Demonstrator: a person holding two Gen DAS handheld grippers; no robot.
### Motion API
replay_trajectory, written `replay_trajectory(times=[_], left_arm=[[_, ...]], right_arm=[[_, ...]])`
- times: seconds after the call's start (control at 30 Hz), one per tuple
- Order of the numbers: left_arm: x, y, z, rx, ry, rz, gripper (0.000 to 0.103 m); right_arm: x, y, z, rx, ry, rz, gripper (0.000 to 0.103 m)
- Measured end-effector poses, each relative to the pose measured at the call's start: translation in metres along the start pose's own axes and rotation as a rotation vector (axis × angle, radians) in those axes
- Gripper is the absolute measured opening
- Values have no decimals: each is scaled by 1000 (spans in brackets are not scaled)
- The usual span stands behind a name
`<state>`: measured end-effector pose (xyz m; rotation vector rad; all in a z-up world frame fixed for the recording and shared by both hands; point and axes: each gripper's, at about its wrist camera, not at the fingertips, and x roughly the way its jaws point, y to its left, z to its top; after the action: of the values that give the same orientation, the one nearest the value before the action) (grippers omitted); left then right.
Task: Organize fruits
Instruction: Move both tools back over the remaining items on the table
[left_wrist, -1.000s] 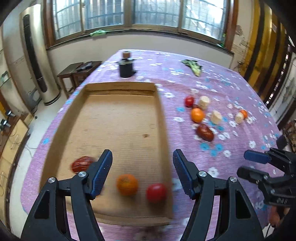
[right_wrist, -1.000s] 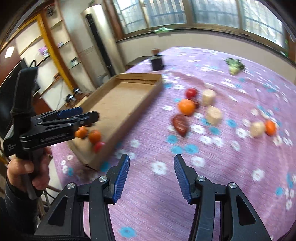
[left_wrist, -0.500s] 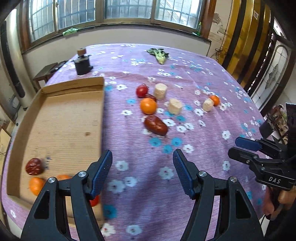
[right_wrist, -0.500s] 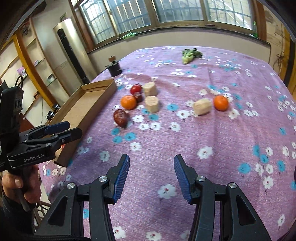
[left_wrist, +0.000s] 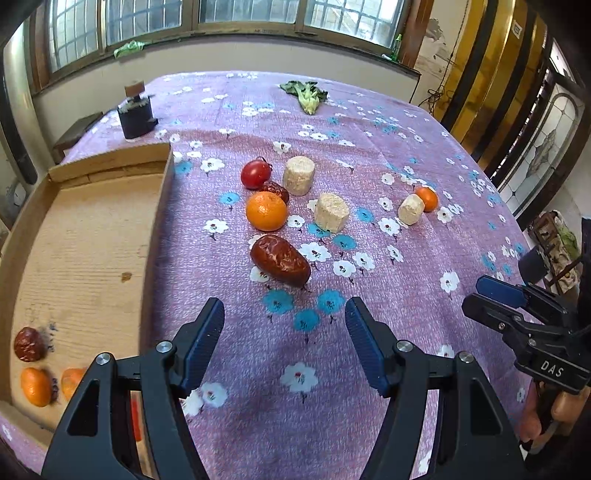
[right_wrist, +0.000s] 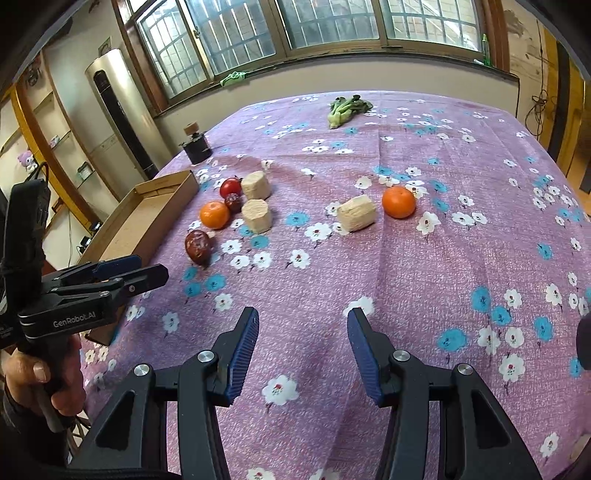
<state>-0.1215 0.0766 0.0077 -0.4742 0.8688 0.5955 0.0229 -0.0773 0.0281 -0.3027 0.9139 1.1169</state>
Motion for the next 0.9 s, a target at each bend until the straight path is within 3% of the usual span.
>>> replay_trajectory(times=[0.37, 0.67, 0.9], left_arm=[[34, 8, 16, -57, 37, 5, 67], [56, 13, 27, -68, 53, 19, 67], [61, 7, 30, -14, 32, 58, 67]], right_arm=[[17, -14, 14, 23, 9, -10, 52], [56, -24, 40, 36, 24, -36, 52], [80, -35, 59, 69, 22, -66, 52]])
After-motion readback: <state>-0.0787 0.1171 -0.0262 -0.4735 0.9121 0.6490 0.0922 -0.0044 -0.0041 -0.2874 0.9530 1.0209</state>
